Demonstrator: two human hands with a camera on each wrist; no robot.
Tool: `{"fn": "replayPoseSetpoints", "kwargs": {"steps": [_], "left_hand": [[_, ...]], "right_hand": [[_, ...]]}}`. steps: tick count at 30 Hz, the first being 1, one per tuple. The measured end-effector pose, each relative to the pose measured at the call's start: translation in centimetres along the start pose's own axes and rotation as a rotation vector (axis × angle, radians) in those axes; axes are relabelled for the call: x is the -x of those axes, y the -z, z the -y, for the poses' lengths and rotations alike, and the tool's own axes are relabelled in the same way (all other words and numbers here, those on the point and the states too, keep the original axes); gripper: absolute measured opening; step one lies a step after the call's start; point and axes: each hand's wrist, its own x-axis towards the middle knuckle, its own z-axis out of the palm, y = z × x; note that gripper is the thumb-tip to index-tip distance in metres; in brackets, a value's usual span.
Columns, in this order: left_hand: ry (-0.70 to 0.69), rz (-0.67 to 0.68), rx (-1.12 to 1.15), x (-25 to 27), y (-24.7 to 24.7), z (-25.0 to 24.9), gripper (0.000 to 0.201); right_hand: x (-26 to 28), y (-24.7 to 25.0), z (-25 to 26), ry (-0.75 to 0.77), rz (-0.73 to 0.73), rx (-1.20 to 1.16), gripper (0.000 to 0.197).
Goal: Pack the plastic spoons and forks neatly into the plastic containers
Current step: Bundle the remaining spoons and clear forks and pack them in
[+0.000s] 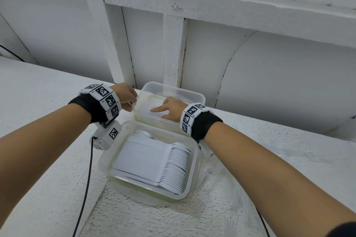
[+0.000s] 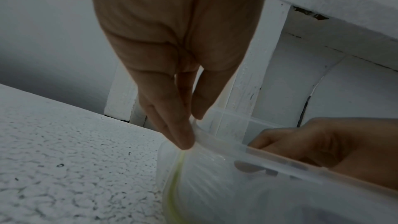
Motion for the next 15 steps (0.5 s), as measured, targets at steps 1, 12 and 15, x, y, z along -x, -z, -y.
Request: {"fn": "replayPoseSetpoints", "kwargs": {"steps": [1,12,15], "left_hand": [[0.001,0.003,0.000,0.06,-0.02,-0.07,0.016],[0.007,0.020,-0.011,-0.09,-0.01,-0.09,0.017],[0.009,0.029,-0.015,-0.10,0.14,-0.02,0.017]], "right_hand": [[-0.01,0.13,0.09,0.018,0.002,-0.013,0.043],[-0.01,0.29,0.03,-0.003,-0.076,-0.100,0.055],[0.13,0.44,-0.23,-0.033,-0.116,-0.137,0.052]]}}
